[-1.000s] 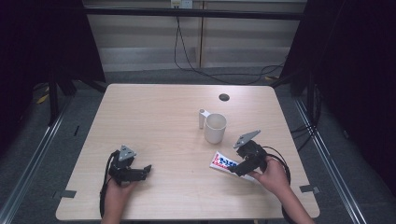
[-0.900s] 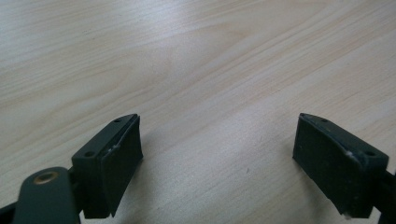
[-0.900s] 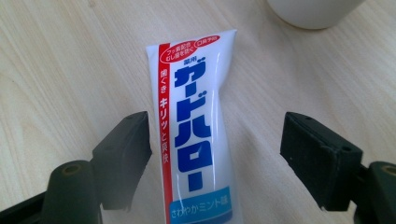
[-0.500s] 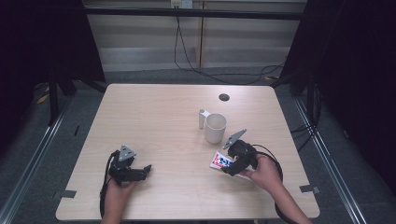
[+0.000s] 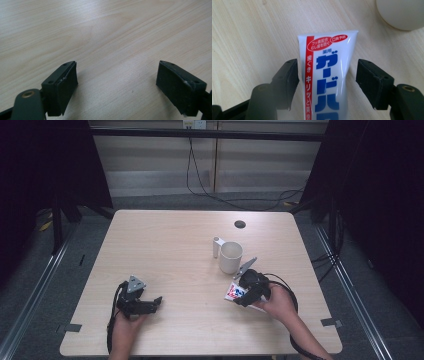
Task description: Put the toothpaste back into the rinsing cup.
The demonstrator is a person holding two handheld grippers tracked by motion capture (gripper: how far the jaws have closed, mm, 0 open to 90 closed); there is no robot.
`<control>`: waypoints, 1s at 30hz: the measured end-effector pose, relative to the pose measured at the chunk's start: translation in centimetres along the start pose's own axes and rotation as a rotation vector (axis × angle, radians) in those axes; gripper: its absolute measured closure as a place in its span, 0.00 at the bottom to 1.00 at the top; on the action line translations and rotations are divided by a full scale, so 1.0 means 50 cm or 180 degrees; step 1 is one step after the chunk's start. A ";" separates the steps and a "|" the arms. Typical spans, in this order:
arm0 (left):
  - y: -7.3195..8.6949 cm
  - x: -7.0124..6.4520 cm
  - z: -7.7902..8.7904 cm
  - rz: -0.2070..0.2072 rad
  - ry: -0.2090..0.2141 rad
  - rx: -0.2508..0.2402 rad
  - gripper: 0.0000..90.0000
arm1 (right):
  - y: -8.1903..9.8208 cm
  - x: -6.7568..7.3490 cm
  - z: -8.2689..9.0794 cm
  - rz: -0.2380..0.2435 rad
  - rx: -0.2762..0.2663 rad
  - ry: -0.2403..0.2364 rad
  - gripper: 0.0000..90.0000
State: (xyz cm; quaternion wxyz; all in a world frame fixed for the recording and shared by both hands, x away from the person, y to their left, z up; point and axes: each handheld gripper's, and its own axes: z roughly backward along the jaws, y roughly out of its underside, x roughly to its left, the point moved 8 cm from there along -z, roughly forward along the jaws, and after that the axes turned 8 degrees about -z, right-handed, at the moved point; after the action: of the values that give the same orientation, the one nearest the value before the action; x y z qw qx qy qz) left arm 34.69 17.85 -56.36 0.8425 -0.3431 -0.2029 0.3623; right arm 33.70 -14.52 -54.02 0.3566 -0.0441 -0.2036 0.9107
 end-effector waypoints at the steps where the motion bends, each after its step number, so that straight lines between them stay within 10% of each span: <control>1: 0.000 0.000 0.000 0.0001 -0.0004 -0.0004 0.19 | -0.002 0.000 -0.001 0.0016 0.0007 0.0002 0.40; 30: 0.000 -0.001 0.000 -0.0007 -0.0010 -0.0008 0.19 | -0.004 0.005 -0.016 -0.0151 0.0183 -0.0116 0.58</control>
State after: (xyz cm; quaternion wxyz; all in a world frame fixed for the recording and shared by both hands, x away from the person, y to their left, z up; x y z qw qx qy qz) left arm 34.66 17.81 -56.35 0.8422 -0.3434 -0.2050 0.3617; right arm 33.83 -13.93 -54.64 0.3754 -0.0125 -0.1848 0.9082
